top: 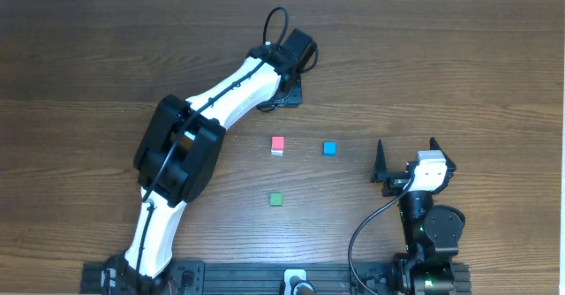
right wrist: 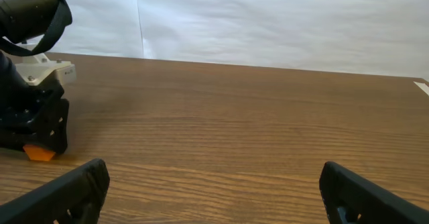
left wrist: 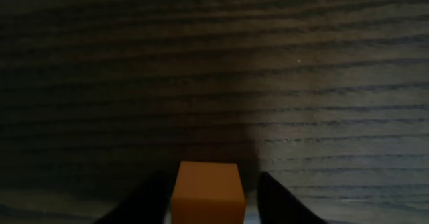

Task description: Stack Cubes

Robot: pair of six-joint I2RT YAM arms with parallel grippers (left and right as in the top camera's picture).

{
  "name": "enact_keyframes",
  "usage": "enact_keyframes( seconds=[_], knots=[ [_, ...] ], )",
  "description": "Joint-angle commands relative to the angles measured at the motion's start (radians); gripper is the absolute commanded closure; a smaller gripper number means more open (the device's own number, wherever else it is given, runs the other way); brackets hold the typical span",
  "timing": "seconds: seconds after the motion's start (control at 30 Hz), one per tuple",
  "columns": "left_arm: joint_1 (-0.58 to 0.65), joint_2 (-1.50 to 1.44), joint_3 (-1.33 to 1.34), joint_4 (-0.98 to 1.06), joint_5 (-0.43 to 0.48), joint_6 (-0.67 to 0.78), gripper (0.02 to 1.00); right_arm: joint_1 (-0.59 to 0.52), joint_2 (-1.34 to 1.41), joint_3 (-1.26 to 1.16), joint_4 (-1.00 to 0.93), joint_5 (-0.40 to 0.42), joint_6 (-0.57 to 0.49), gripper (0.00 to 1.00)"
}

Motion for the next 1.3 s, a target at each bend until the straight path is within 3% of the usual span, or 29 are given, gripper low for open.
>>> enact_keyframes(
  seconds=[0.03,0.17,0.47,0.8,1.0,1.3],
  knots=[
    [-0.004,0.013,0.011,0.001,0.007,0.011,0.689,-0.005,-0.009,-0.008,0.002,-0.008,-0.001,0.009],
    [-0.004,0.013,0.011,-0.005,0.007,0.011,0.774,-0.005,-0.009,-0.008,0.002,-0.008,-0.001,0.009],
    [-0.003,-0.090,0.011,-0.055,0.006,0.010,0.860,-0.005,-0.009,-0.008,0.002,-0.008,-0.001,0.007],
    [-0.103,-0.296,0.003,-0.281,-0.006,-0.087,0.886,-0.005,-0.009,-0.008,0.002,-0.008,-0.001,0.009],
    [-0.177,-0.296,-0.069,-0.253,-0.020,-0.164,0.886,-0.005,-0.009,-0.008,0.002,-0.008,-0.001,0.009],
    [-0.191,-0.333,-0.188,-0.206,-0.020,-0.230,0.886,-0.005,-0.009,-0.008,0.002,-0.008,-0.001,0.009]
  ],
)
